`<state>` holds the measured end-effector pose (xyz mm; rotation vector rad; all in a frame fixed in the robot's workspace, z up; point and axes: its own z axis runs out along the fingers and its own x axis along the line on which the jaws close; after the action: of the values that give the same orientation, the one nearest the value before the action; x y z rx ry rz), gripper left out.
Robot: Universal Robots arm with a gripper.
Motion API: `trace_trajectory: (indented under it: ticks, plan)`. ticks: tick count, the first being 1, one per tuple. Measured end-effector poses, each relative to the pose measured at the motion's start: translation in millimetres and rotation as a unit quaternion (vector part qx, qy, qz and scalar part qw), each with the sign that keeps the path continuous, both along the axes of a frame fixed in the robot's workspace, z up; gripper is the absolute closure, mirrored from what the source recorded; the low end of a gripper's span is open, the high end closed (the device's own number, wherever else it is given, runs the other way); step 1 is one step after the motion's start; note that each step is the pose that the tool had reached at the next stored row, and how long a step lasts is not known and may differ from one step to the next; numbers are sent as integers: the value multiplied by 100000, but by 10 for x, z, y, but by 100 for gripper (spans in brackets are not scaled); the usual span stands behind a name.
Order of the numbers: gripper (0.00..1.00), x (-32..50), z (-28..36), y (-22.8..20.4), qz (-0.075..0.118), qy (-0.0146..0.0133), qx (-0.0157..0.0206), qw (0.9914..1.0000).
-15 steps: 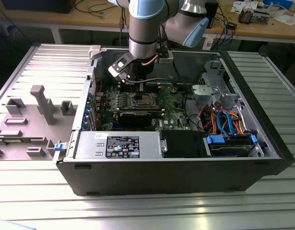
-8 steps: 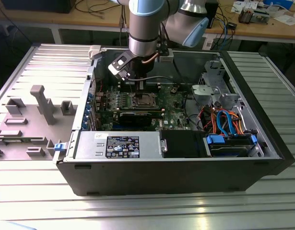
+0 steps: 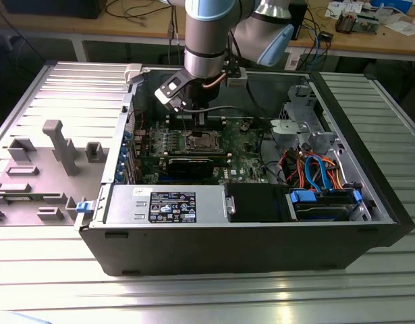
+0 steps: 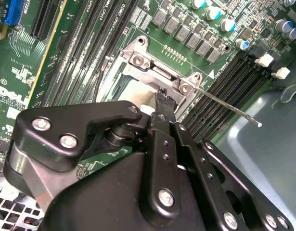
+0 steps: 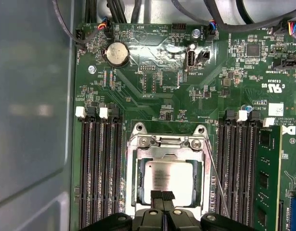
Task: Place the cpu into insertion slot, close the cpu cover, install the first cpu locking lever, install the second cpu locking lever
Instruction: 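Close the cpu cover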
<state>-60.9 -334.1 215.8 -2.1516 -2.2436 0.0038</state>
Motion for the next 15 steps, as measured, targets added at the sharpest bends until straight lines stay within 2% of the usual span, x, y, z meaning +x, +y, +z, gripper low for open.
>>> trace_trajectory:
  ticks: [8,15]
  plan:
    - [89,2,49,0,3,-2,2,100000]
    - [89,3,140,0,0,1,0,100000]
